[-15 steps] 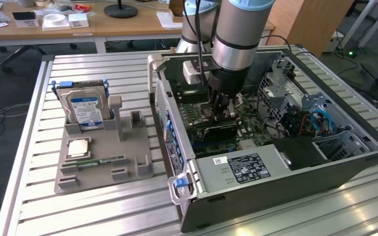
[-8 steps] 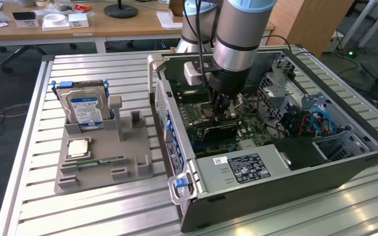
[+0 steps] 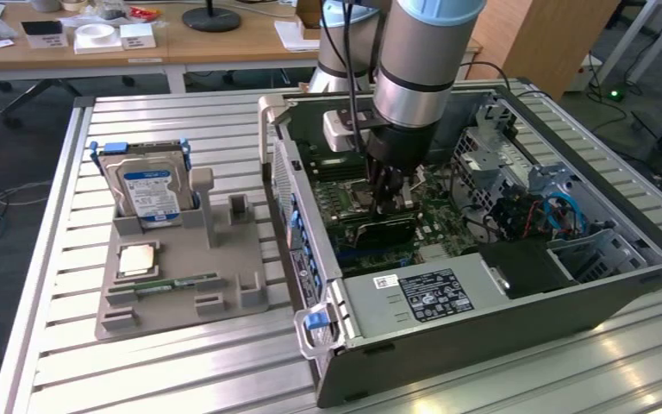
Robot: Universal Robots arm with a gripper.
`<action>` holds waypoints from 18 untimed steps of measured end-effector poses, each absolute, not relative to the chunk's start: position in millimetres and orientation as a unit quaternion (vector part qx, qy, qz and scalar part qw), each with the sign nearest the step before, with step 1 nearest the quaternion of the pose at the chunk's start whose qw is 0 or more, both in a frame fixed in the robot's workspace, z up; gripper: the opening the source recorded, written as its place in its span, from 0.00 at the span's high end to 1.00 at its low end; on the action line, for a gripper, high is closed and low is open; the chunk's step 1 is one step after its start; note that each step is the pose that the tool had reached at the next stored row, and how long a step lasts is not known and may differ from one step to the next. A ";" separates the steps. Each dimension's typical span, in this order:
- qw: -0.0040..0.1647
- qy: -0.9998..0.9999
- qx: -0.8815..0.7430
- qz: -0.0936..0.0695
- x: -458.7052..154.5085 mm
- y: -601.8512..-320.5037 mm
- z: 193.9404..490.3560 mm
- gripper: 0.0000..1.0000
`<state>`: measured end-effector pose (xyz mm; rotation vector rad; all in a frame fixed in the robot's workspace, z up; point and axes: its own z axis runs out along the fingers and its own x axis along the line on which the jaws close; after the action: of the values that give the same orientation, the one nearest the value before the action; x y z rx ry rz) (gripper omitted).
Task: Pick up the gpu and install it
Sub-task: 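Press down on the gpu until it lock into place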
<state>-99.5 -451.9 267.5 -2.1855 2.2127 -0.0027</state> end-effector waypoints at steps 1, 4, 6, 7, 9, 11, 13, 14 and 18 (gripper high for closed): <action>0.016 0.711 -0.703 -0.001 -99.5 -451.9 267.5 0.89; 0.016 0.711 -0.703 -0.001 -99.5 -451.9 265.5 0.89; 0.016 0.711 -0.703 -0.001 -99.5 -451.9 265.6 0.89; 0.016 0.711 -0.703 -0.001 -99.5 -451.9 265.6 0.89; 0.016 0.711 -0.703 -0.001 -99.5 -451.9 265.0 0.89; 0.016 0.711 -0.703 -0.001 -99.5 -451.9 264.7 0.89; 0.016 0.711 -0.703 -0.001 -99.5 -451.9 264.6 0.89; 0.016 0.711 -0.703 -0.001 -99.5 -451.9 264.5 0.89; 0.016 0.711 -0.703 -0.001 -99.5 -451.9 263.8 0.89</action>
<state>-99.5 -451.9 263.8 -2.1855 2.2125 -0.0028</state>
